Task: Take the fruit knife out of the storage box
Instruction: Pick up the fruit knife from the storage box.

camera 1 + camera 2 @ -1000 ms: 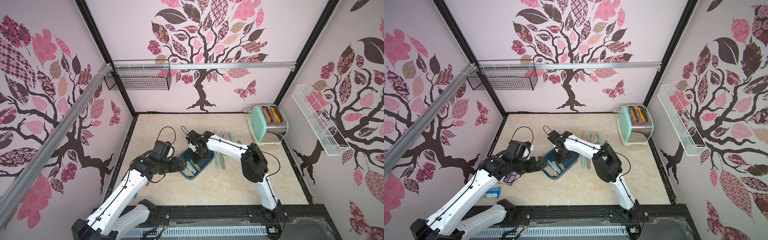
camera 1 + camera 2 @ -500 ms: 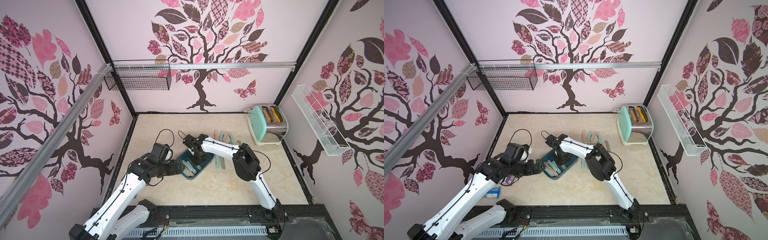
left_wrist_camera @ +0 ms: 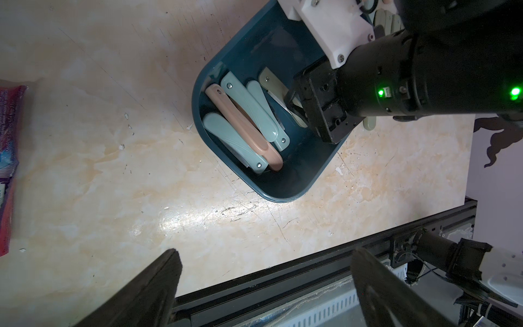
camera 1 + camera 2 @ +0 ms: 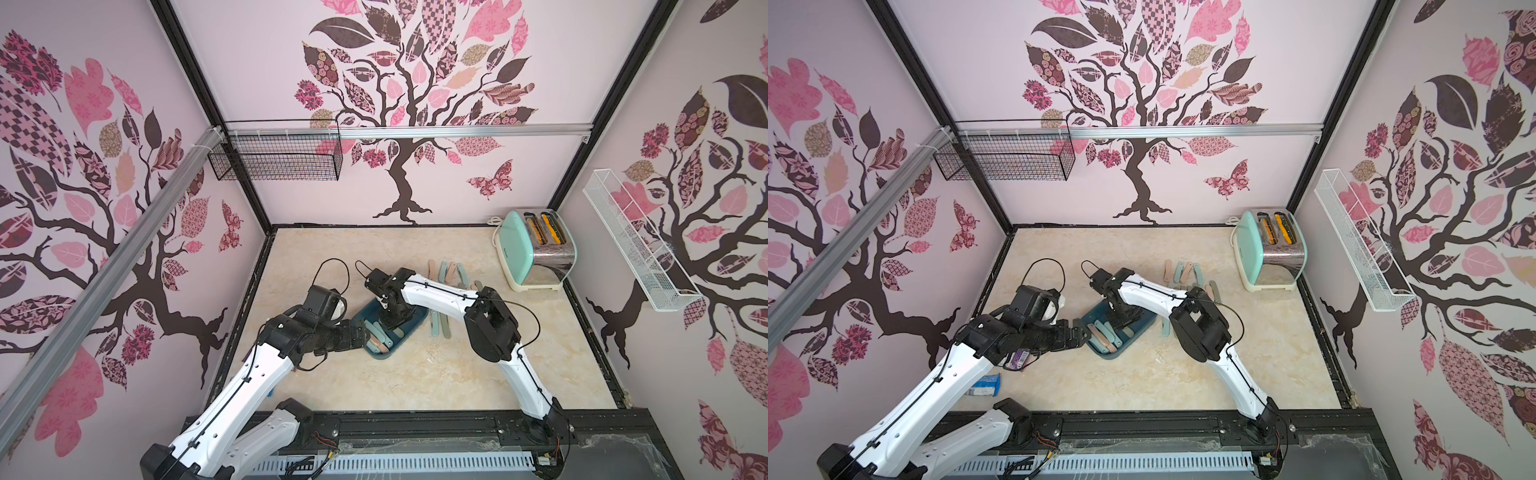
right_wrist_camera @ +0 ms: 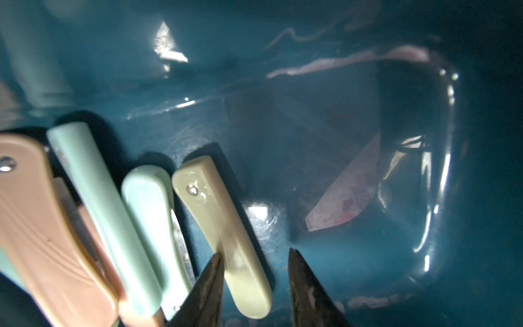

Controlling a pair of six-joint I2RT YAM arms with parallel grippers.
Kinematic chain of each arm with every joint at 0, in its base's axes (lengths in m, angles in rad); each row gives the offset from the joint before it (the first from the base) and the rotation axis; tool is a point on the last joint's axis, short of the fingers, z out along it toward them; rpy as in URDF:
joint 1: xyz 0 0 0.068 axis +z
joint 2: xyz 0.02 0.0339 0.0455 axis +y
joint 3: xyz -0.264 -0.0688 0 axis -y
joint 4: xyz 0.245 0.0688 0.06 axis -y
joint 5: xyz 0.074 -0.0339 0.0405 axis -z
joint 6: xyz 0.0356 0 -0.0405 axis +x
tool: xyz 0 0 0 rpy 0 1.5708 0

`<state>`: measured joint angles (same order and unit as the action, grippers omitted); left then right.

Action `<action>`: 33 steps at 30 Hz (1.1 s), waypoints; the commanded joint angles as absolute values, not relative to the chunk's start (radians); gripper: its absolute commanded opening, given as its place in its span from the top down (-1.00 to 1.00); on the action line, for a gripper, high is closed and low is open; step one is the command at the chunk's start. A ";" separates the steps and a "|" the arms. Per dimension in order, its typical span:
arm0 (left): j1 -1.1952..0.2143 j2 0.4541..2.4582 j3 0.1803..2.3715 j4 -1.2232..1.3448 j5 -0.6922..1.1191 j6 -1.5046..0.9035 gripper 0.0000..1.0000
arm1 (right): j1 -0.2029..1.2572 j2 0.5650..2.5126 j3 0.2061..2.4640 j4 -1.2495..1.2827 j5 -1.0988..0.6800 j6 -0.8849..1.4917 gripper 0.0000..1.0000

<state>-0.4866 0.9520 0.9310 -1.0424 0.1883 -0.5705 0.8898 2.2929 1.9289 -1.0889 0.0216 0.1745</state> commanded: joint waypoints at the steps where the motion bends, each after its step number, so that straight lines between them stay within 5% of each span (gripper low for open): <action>1: -0.482 0.956 0.928 -1.038 0.196 -0.550 -0.97 | 0.888 2.269 1.926 -1.069 0.014 0.175 0.18; 10: -0.480 0.961 0.928 -1.039 0.202 -0.546 -0.97 | 0.888 2.361 2.020 -1.116 0.000 0.172 0.19; 22: -0.479 0.967 0.928 -1.034 0.206 -0.542 -0.97 | 0.856 2.383 2.051 -1.143 0.012 0.207 0.71; 33: -0.479 1.010 0.954 -1.001 0.215 -0.539 -0.97 | 0.802 2.332 2.154 -1.180 -0.061 0.232 0.71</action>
<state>-0.4839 0.9916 0.9314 -1.0275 0.2070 -0.5522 0.8124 2.3753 2.0842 -1.1446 -0.0368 0.2173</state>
